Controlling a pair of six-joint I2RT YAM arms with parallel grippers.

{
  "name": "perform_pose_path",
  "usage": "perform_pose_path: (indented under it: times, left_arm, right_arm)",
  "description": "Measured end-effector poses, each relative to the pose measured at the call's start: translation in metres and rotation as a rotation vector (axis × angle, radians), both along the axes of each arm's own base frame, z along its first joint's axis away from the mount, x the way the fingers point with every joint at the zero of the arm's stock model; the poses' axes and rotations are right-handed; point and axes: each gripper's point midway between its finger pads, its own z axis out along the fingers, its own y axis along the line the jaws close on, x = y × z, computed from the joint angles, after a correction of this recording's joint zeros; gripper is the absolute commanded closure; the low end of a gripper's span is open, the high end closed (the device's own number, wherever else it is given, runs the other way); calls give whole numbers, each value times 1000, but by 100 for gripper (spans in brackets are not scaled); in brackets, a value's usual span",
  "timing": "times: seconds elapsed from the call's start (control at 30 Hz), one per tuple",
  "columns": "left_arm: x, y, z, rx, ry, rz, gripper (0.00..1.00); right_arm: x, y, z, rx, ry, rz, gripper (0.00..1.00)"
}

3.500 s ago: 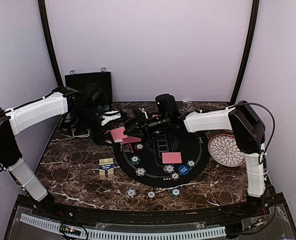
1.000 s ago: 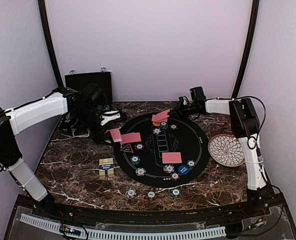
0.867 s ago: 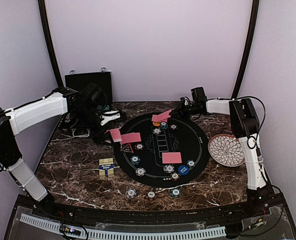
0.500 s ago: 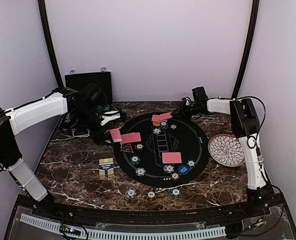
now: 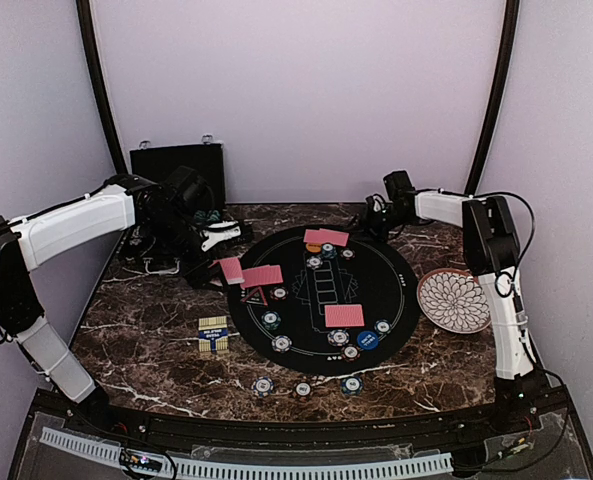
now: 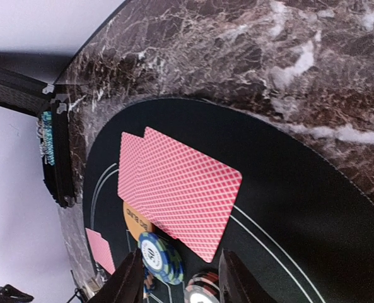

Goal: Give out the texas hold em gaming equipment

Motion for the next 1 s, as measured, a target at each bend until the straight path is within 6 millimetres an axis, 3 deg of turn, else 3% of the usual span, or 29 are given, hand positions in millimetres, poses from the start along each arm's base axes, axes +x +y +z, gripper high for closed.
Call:
perform_pose_path:
  times: [0.1, 0.2, 0.23, 0.3, 0.4, 0.53, 0.67, 0.83, 1.0]
  left_arm:
    - [0, 0, 1, -1, -2, 0, 100]
    - [0, 0, 1, 0, -1, 0, 100]
    - [-1, 0, 1, 0, -1, 0, 100]
    - [-1, 0, 1, 0, -1, 0, 100]
    - [-1, 1, 1, 1, 0, 0, 100]
    - [-1, 0, 1, 0, -1, 0, 100]
    - [-1, 0, 1, 0, -1, 0, 100]
    - [-1, 0, 1, 0, -1, 0, 100]
    - [-1, 0, 1, -1, 1, 3, 100]
  right_arm:
    - [-4, -7, -5, -60, 2, -1, 48]
    - [-13, -12, 3, -104, -16, 7, 39]
    - [-16, -13, 8, -112, -21, 7, 27]
    - [-26, -11, 24, -126, -50, 23, 11]
    - [-46, 5, 58, -124, -116, 74, 2]
    - [-81, 35, 98, -98, -190, 156, 1]
    - [-118, 60, 120, -60, -229, 225, 2]
    - [-159, 88, 122, -1, -200, 298, 2]
    - [-206, 133, 119, 101, -142, 400, 12]
